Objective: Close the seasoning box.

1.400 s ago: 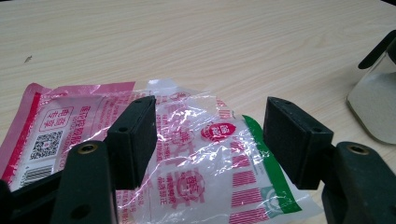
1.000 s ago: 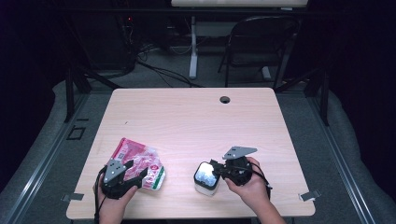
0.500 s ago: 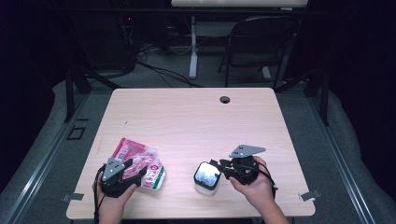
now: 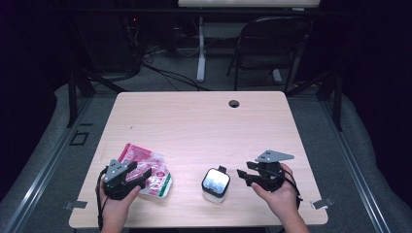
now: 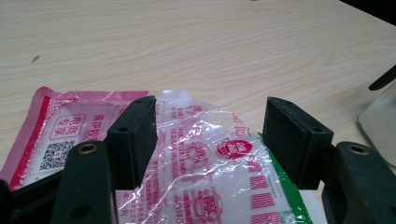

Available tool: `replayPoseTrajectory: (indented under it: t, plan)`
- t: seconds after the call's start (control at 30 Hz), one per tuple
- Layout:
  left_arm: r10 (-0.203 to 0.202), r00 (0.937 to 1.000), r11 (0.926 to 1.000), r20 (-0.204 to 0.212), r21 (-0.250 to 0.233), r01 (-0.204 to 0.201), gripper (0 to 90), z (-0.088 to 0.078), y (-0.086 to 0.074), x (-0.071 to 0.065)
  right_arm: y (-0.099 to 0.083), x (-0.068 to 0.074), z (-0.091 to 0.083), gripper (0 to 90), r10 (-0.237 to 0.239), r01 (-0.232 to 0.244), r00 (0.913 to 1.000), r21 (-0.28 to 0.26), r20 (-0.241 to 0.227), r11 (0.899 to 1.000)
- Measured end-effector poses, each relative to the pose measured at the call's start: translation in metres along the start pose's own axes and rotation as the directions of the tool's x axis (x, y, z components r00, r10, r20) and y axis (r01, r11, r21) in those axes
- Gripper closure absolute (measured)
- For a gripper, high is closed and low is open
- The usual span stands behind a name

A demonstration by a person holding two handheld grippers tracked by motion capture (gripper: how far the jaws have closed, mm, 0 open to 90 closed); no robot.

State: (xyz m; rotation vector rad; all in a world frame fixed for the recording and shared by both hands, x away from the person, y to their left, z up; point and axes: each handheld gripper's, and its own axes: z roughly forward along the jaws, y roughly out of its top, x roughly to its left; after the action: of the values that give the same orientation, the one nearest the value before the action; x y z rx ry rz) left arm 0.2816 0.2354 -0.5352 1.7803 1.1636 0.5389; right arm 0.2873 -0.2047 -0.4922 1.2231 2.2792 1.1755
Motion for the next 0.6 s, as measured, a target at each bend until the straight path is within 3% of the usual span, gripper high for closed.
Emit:
replayPoseTrajectory:
  t: [0.23,0.33,0.43,0.6]
  plan:
    - [-0.019,0.9993,0.9998,-0.032,0.005,0.020,35.6,0.000,-0.002,0.012,-0.010,-0.014,0.001,47.9,0.036,-0.036,0.9979,0.001,0.053,0.999]
    - [-0.022,0.9986,0.9997,-0.048,0.011,0.022,35.6,0.000,-0.003,0.016,-0.016,-0.023,0.003,47.6,0.062,-0.062,0.9932,0.001,0.099,0.998]
    - [-0.035,0.9979,0.9992,-0.055,0.017,0.036,35.6,0.000,-0.005,0.020,-0.020,-0.028,0.005,47.6,0.080,-0.081,0.9899,0.002,0.117,0.997]
    - [-0.050,0.9964,0.9983,-0.068,0.027,0.052,35.6,0.001,-0.008,0.026,-0.030,-0.039,0.013,49.0,0.114,-0.122,0.9810,0.043,0.157,0.992]
